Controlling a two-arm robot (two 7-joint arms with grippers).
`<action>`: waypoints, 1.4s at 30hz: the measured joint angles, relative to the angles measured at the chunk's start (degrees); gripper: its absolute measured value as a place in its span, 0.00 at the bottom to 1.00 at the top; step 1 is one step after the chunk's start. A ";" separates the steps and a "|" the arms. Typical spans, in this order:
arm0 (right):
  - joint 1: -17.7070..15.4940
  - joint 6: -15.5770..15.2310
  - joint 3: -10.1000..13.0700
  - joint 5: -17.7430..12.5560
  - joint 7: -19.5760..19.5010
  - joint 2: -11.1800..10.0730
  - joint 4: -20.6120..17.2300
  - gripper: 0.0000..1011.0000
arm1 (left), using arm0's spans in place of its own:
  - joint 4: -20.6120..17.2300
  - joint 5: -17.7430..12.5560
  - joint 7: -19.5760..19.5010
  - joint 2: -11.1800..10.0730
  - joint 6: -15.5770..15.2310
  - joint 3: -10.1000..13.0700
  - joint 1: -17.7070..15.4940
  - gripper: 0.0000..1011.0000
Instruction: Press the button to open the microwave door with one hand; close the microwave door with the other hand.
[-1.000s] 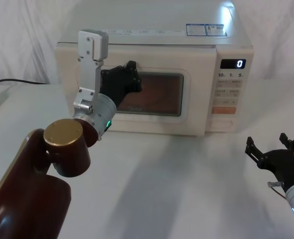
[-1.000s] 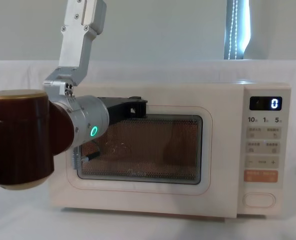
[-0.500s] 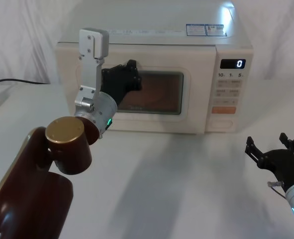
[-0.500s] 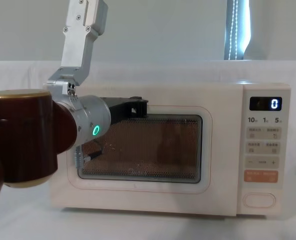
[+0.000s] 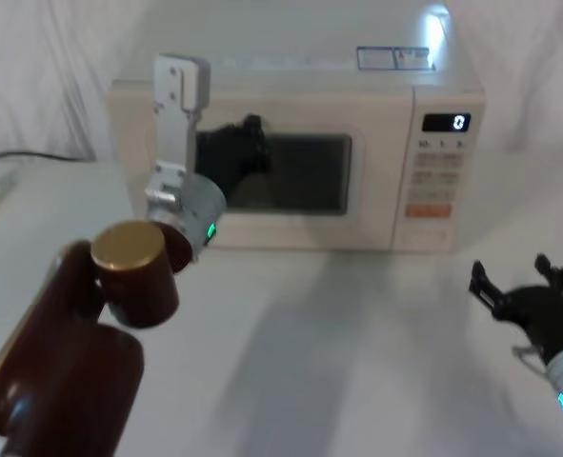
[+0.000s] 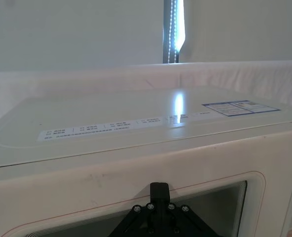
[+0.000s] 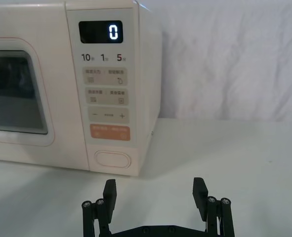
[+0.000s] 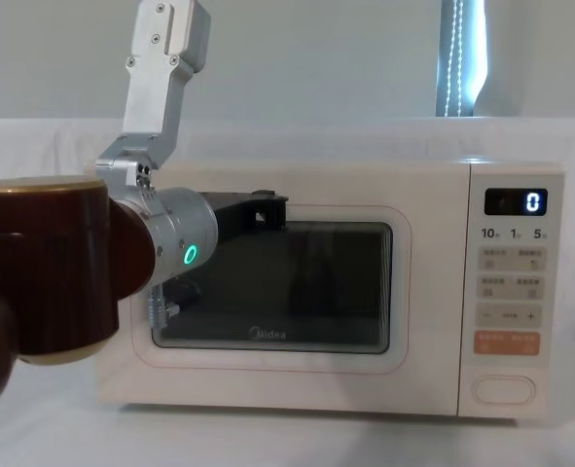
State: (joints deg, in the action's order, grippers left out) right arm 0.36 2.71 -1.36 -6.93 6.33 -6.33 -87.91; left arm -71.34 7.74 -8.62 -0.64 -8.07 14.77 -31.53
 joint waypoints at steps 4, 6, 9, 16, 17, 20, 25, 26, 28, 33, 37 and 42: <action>0.00 0.00 0.00 0.00 0.00 0.00 0.00 0.99 | 0.33 -0.14 0.05 0.16 0.01 -0.04 -0.13 0.00; 0.00 0.00 0.00 0.00 0.00 0.00 0.00 0.99 | 0.46 -0.19 0.04 0.20 0.02 -0.05 -0.20 0.00; 0.01 0.00 0.00 0.00 0.00 0.00 0.00 0.99 | 0.43 -0.21 -0.04 0.20 0.01 -0.05 -0.21 0.00; 0.01 0.00 0.00 0.00 0.00 0.00 0.00 0.99 | -3.04 -0.01 -1.30 -0.73 -1.51 0.22 1.53 0.00; 0.01 0.00 0.00 0.00 0.00 0.00 0.00 0.99 | -3.64 0.14 -1.54 -0.91 -1.71 0.22 1.85 0.00; 0.01 0.00 0.00 0.00 0.00 0.00 0.00 0.99 | -6.29 0.84 -2.41 -1.71 -2.59 0.25 3.34 0.00; 0.01 0.00 0.00 0.00 0.00 0.00 0.01 0.99 | -9.95 1.89 -3.35 -3.11 -3.42 0.09 5.63 0.00; 0.01 0.00 0.00 0.00 0.00 0.00 0.00 0.99 | -11.40 2.25 -3.64 -3.77 -3.49 -0.02 6.58 0.00; 0.01 0.00 0.00 0.00 0.00 0.00 0.01 0.99 | -12.72 2.49 -3.93 -4.47 -3.51 -0.04 7.54 0.00; 0.01 0.00 0.00 0.00 0.00 0.00 0.01 0.99 | -17.43 3.24 -3.81 -6.59 -3.45 -0.93 11.23 0.06; 0.01 0.00 0.00 0.00 0.00 0.00 0.01 0.99 | -21.25 4.17 -3.52 -8.43 -3.21 -2.24 14.83 0.15; 0.00 0.00 0.00 0.00 0.00 0.00 0.01 0.99 | -24.58 5.26 -4.01 -10.57 -2.76 -3.43 18.26 0.31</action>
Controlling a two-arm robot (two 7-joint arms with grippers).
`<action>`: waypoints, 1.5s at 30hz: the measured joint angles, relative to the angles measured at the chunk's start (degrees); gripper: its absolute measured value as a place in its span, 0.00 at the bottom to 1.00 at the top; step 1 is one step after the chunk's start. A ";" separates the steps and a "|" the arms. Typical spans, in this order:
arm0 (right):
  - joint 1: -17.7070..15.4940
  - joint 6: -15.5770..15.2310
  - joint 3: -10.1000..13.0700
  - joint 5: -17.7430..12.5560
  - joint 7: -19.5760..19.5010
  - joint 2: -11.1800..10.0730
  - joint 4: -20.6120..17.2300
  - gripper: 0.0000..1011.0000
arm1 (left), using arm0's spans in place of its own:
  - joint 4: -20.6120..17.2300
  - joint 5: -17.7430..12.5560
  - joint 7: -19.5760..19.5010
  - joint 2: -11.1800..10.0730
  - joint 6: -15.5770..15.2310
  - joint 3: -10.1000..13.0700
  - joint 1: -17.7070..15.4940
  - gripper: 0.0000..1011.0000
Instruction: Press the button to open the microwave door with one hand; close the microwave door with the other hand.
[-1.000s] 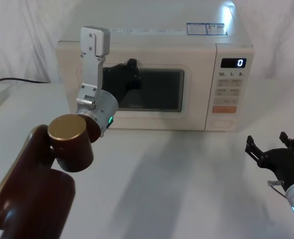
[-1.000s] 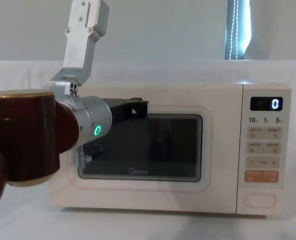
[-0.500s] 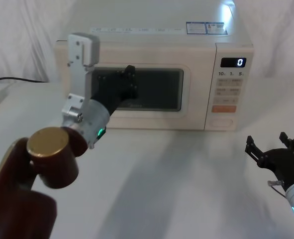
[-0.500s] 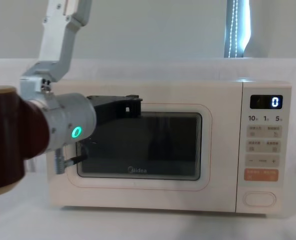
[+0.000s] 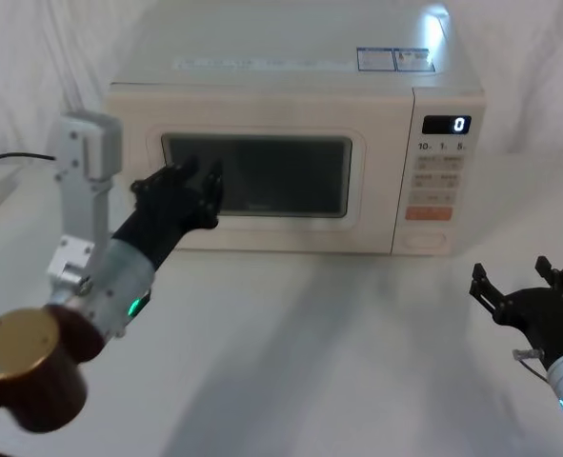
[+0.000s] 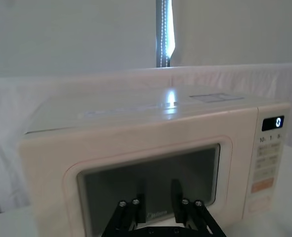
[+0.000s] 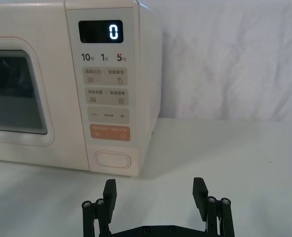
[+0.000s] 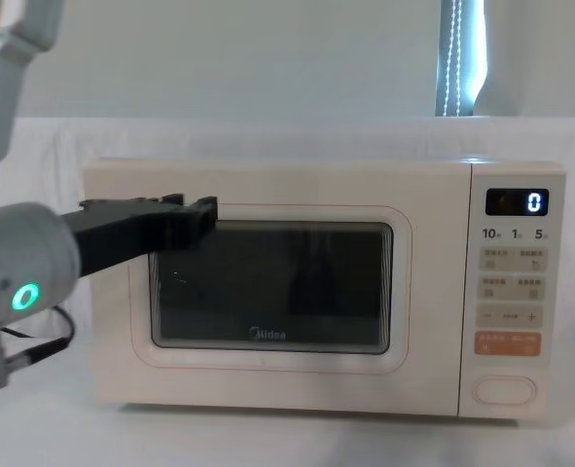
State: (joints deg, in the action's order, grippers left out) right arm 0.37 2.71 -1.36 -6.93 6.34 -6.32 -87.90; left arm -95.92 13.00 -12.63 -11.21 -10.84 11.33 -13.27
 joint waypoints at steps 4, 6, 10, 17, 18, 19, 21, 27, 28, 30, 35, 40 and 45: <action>0.00 0.00 0.00 0.00 0.00 0.00 0.00 0.99 | -2.22 0.85 -0.53 -1.74 0.44 -0.76 2.31 0.45; 0.00 0.00 0.00 0.00 0.00 0.00 0.00 0.99 | -2.96 1.19 -0.68 -2.34 0.58 -1.03 3.11 0.51; 0.00 0.00 0.00 0.00 0.00 0.00 0.00 0.99 | -4.37 1.96 -0.73 -3.16 0.77 -1.47 4.48 0.62; 0.00 0.00 0.00 0.00 0.00 0.00 0.00 0.99 | -6.55 2.74 -0.64 -4.40 2.17 -1.99 7.24 0.84; 0.00 0.00 0.00 0.00 0.00 0.00 0.00 0.99 | -6.65 2.78 -0.56 -4.45 2.31 -2.07 7.49 0.85; 0.00 0.00 0.00 0.00 0.00 0.00 0.00 0.99 | -6.73 2.95 -0.25 -4.52 2.63 -2.28 8.16 0.91; 0.00 0.00 0.00 0.00 0.00 0.00 0.00 0.99 | -6.69 3.31 0.06 -4.49 2.86 -2.59 8.86 0.94; 0.00 0.00 0.00 0.00 0.00 0.00 0.00 0.99 | -5.59 4.30 0.82 -4.37 3.99 -3.64 11.32 0.99; 0.00 0.00 0.00 0.00 0.00 0.00 0.00 0.99 | -5.31 4.50 0.91 -4.39 4.36 -3.86 11.84 0.99; 0.00 0.00 0.00 0.00 0.00 0.00 0.00 0.99 | -4.99 4.65 0.98 -4.39 4.69 -4.05 12.29 0.99; 0.00 0.00 0.00 0.00 0.00 0.00 0.00 0.99 | -3.69 4.98 1.15 -4.37 5.79 -4.47 13.67 0.99; 0.00 0.00 0.00 0.00 0.00 0.00 0.00 0.99 | -2.59 4.89 1.53 -4.25 6.96 -4.69 14.79 0.99; 0.00 0.00 0.00 0.00 0.00 0.00 0.00 0.99 | -1.60 4.65 1.95 -4.02 7.51 -5.01 15.40 0.99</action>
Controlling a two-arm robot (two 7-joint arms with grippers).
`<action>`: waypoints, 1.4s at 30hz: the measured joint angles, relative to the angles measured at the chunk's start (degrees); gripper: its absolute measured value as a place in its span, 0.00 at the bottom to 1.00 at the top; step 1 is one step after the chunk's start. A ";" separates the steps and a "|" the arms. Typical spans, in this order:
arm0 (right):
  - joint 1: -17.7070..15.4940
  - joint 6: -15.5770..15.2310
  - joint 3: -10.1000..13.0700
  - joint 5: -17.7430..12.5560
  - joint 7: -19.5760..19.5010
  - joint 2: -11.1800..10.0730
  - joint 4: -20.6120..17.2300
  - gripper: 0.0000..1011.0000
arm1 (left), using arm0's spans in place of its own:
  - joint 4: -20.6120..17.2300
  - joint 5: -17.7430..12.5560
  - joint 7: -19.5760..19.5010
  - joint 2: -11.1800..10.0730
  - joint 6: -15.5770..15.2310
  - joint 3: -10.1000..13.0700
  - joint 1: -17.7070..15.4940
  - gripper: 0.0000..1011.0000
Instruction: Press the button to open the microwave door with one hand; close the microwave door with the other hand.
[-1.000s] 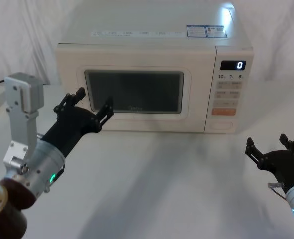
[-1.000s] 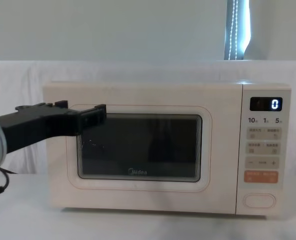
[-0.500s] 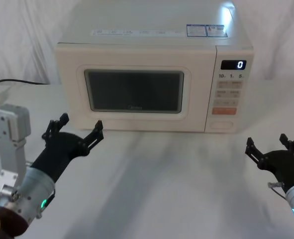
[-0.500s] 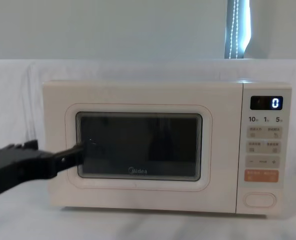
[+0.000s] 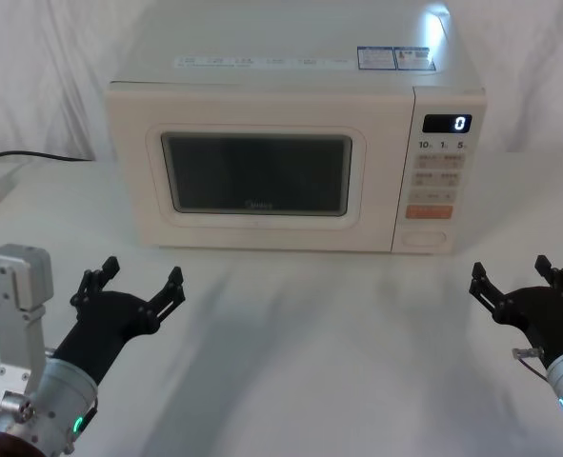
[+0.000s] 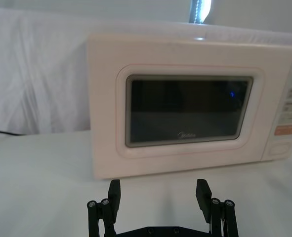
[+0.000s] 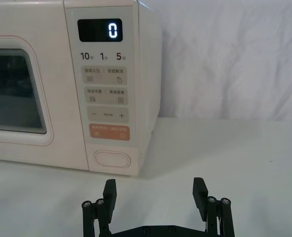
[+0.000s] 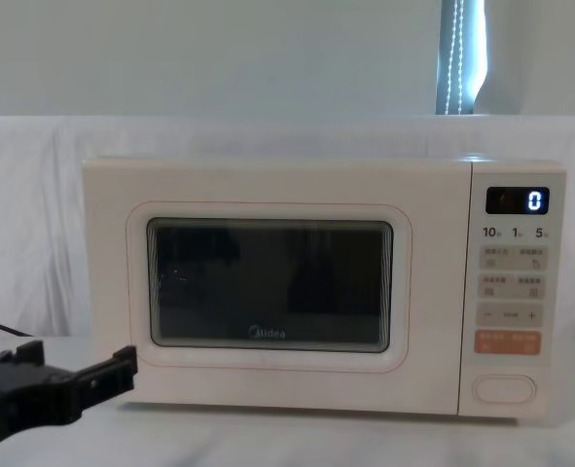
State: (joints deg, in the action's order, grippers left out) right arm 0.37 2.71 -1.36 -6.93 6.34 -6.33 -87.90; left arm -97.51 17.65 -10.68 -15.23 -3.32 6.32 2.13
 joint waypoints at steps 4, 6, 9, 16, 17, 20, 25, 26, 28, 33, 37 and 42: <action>0.00 0.00 0.00 0.00 0.00 0.00 0.00 0.99 | 0.67 -0.03 0.31 0.28 0.27 -0.50 0.44 0.99; 0.00 0.00 0.00 0.00 0.00 0.00 0.00 0.99 | 1.17 -0.20 0.51 0.43 0.57 -0.72 0.61 0.99; 0.00 0.00 0.00 0.00 0.00 0.00 0.00 0.99 | 1.95 -0.51 0.76 0.62 0.87 -0.93 0.76 0.99; 0.00 0.00 0.00 0.00 0.00 0.00 0.00 0.99 | 2.72 -0.99 1.08 0.84 0.90 -1.04 0.87 0.99; 0.00 0.00 0.00 0.00 0.00 0.00 0.00 0.99 | 2.69 -0.98 1.07 0.83 0.90 -1.03 0.87 0.99; 0.00 0.00 0.00 0.00 0.00 0.00 0.00 0.99 | 2.63 -0.95 1.04 0.81 0.90 -1.01 0.86 0.99; 0.00 0.00 0.00 0.00 0.00 0.00 0.00 0.99 | 2.55 -0.90 0.99 0.80 0.90 -0.99 0.85 0.99; 0.00 0.00 0.00 0.00 0.00 0.00 0.00 0.99 | 2.53 -0.90 0.98 0.79 0.90 -0.98 0.84 0.99; 0.00 0.00 0.00 -0.01 0.00 0.00 0.00 0.99 | 2.50 -0.89 0.97 0.78 0.89 -0.97 0.84 0.99; 0.00 0.00 0.00 0.00 0.00 0.00 0.00 0.99 | 2.43 -0.85 0.95 0.75 0.87 -0.93 0.82 0.99; 0.00 0.00 0.00 0.00 0.00 0.00 0.00 0.99 | 2.42 -0.84 0.93 0.74 0.86 -0.92 0.80 0.99; 0.00 0.00 0.00 0.00 0.00 0.00 0.00 0.99 | 2.39 -0.82 0.91 0.73 0.84 -0.92 0.79 0.99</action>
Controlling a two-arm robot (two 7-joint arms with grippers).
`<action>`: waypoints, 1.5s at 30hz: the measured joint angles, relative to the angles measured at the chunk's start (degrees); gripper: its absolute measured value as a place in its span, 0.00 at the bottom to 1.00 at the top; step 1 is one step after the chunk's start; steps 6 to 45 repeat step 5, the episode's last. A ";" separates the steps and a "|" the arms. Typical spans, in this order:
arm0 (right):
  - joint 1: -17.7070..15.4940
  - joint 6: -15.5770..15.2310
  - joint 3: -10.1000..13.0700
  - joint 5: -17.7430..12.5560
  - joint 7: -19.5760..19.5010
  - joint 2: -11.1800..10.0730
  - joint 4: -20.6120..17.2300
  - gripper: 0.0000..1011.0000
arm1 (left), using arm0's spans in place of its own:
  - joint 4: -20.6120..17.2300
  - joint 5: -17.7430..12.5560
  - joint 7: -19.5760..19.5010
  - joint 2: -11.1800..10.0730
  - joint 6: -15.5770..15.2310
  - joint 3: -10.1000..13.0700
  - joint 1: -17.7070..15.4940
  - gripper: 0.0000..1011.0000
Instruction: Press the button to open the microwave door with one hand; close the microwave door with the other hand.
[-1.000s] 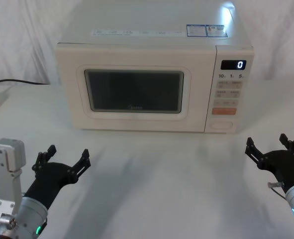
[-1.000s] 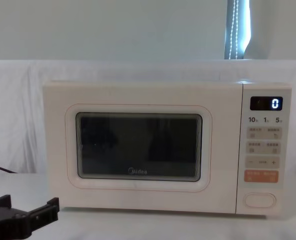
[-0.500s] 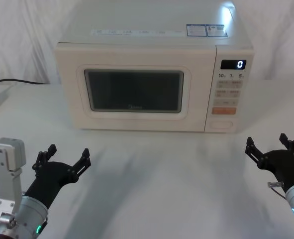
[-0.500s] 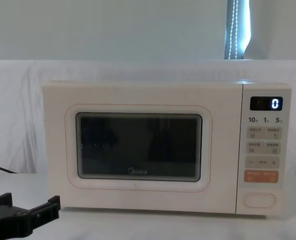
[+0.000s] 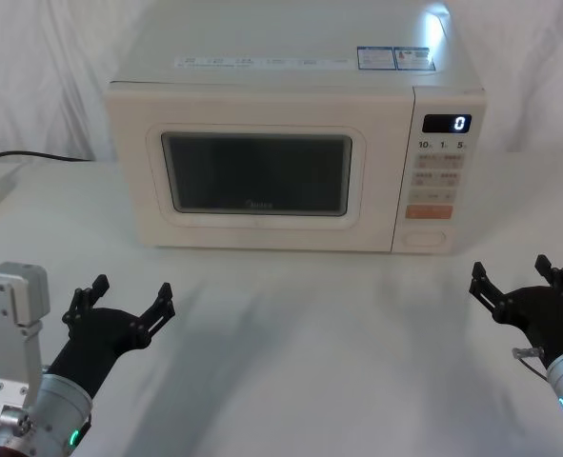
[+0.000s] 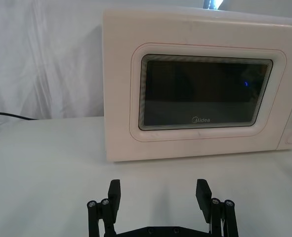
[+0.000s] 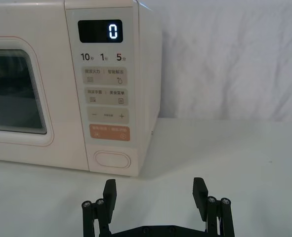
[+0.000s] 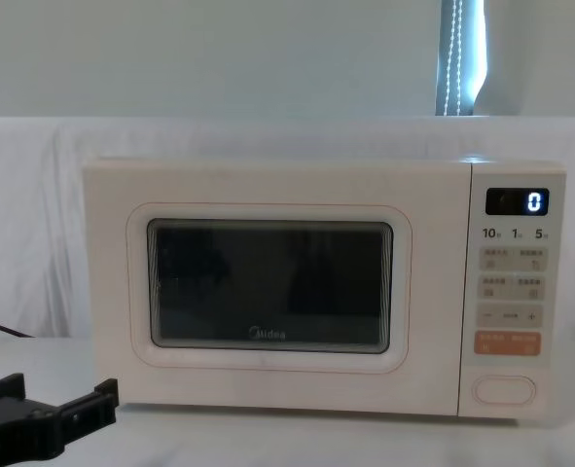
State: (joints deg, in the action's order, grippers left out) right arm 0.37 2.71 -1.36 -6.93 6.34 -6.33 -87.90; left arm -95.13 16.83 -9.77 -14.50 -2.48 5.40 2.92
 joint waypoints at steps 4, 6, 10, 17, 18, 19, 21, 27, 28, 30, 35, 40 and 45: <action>0.00 0.00 0.00 0.00 0.00 0.00 0.00 0.99 | -0.02 0.01 -0.02 0.00 0.00 0.00 0.00 0.99; 0.00 0.00 0.00 0.00 0.00 0.00 0.00 0.99 | -0.03 0.01 -0.02 0.00 0.00 0.00 0.00 0.99; 0.00 0.00 0.00 0.00 0.00 0.00 0.00 0.99 | -0.03 0.01 -0.02 0.00 0.00 0.00 0.00 0.99; 0.00 0.00 0.00 0.00 0.00 0.00 0.00 0.99 | -0.03 0.01 -0.02 0.00 0.00 0.00 0.00 0.99; 0.00 0.00 0.00 0.00 0.00 0.00 0.00 0.99 | -0.03 0.01 -0.02 0.00 0.00 0.00 0.00 0.99; 0.00 0.00 0.00 0.00 0.00 0.00 0.00 0.99 | -0.03 0.01 -0.02 0.00 0.00 0.00 0.00 0.99; 0.00 0.00 0.00 0.00 0.00 0.00 0.00 0.99 | -0.03 0.01 -0.02 0.00 0.00 0.00 0.00 0.99; 0.00 0.00 0.00 0.00 0.00 0.00 0.00 0.99 | -0.03 0.01 -0.02 0.00 0.00 0.00 0.00 0.99; 0.00 0.00 0.00 0.00 0.00 0.00 0.00 0.99 | -0.03 0.01 -0.02 0.00 0.00 0.00 0.00 0.99; 0.00 0.00 0.00 0.00 0.00 0.00 0.00 0.99 | -0.03 0.01 -0.02 0.00 0.00 0.00 0.00 0.99; 0.00 0.00 0.00 0.00 0.00 0.00 0.00 0.99 | -0.03 0.01 -0.02 0.00 0.00 0.00 0.00 0.99; 0.00 0.00 0.00 0.00 0.00 0.00 0.00 0.99 | -0.03 0.01 -0.02 0.00 0.00 0.00 0.00 0.99; 0.00 0.00 0.00 0.00 0.00 0.00 0.00 0.99 | -0.03 0.01 -0.02 0.00 0.00 0.00 0.00 0.99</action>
